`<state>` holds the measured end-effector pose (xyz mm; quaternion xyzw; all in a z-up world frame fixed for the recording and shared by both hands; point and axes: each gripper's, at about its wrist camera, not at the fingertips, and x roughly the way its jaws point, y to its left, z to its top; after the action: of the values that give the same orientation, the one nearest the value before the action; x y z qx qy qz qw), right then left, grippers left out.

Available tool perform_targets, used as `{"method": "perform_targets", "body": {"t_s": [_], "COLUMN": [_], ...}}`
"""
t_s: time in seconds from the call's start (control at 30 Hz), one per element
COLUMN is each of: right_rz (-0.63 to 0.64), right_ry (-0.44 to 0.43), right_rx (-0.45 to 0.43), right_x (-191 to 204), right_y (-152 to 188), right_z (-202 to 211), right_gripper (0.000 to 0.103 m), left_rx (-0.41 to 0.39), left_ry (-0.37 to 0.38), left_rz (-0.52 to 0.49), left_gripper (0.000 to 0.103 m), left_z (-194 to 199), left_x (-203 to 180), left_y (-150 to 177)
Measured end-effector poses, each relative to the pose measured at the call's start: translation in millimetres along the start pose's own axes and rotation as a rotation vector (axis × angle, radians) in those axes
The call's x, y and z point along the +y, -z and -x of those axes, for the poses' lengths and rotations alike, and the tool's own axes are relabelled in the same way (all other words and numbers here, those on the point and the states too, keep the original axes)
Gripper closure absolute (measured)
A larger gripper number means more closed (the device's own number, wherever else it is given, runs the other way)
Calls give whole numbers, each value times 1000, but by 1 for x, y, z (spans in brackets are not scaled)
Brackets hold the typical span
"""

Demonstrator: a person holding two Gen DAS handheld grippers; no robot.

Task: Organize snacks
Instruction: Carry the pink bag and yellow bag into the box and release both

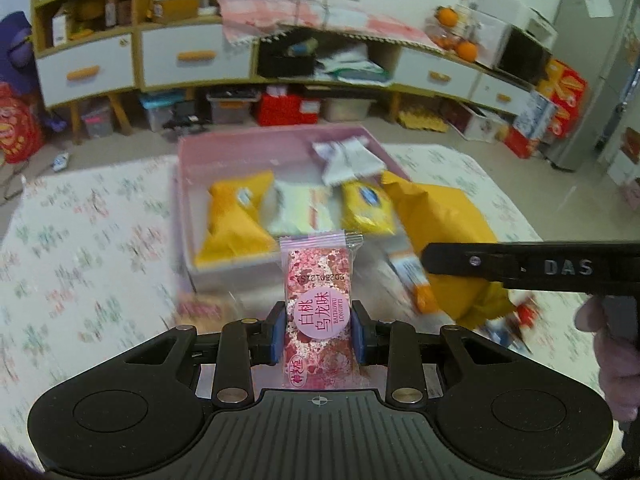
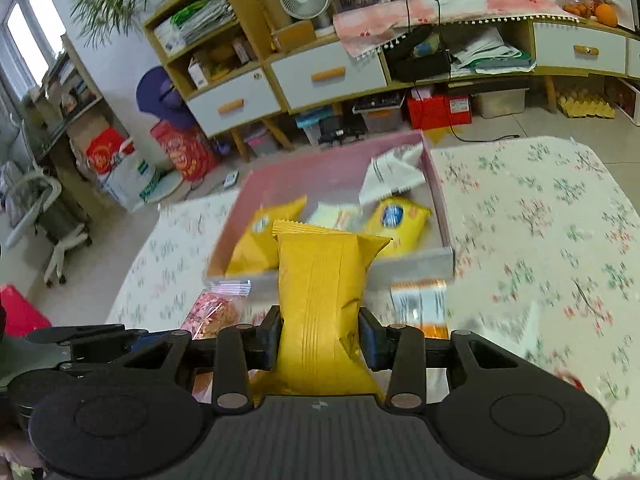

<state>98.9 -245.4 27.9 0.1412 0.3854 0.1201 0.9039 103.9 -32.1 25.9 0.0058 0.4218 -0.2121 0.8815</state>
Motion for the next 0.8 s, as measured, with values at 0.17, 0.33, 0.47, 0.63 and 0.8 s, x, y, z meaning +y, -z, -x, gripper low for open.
{"method": "perform_targets", "body": {"t_s": [0.17,0.33,0.47,0.63,0.8], "right_rz": [-76,-158,-243,-277,-252], "right_ry": [-30,-47,-78,-92,-104], "right_rx": [-52,-70,-74,-87,-61], "right_x": [-10,-20,-30,-40,-43], "right_y": [-18,-23,-27,-42,-54], "right_z": [-18,-39,-47,-61,-84], "right_gripper": [94,94,94,94,94], "left_rx": [-17,9,24,43,17], "left_ry": [-24,29,60,12,-78], "left_rz": [31,91,91,67,33], "left_gripper": [74,74,74,74,74], "left_z": [-19,-44,-63,-93,-113], "left_x": [17,30,27,25,31], "left_y": [-29,-53,-63,-71,-72]}}
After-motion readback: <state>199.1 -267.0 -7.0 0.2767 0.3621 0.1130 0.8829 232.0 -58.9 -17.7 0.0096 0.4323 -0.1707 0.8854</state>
